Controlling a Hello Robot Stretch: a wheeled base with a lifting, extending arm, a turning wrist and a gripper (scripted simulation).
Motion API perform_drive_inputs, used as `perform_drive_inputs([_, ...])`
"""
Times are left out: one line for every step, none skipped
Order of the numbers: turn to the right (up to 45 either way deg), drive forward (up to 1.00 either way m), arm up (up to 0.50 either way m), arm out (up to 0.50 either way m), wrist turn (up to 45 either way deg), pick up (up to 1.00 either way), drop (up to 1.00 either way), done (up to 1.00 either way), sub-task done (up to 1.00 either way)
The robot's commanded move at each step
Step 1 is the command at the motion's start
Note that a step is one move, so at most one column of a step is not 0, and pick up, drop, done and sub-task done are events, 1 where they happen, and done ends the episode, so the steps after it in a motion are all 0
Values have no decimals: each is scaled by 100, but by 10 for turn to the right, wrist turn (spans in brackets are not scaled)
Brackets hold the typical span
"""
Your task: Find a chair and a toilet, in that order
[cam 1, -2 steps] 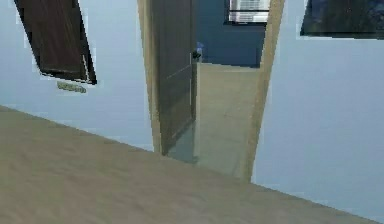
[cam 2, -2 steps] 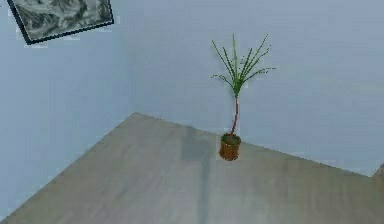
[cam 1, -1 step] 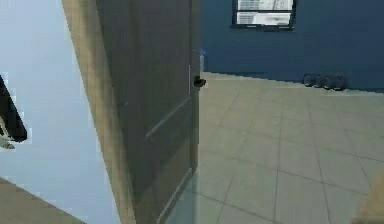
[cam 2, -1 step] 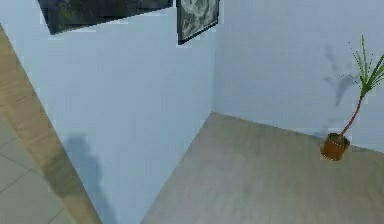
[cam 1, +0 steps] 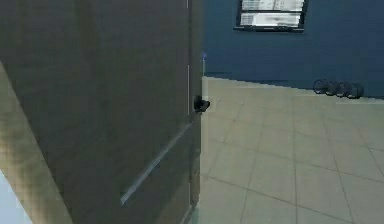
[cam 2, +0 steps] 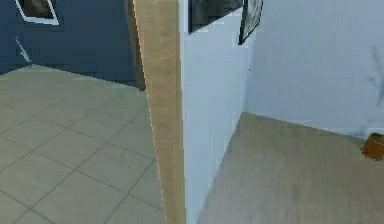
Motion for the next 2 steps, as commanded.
perform_drive_inputs([450, 0, 0, 0, 0, 0, 0, 0, 0])
perform_drive_inputs([0, 65, 0, 0, 0, 0, 0, 0, 0])
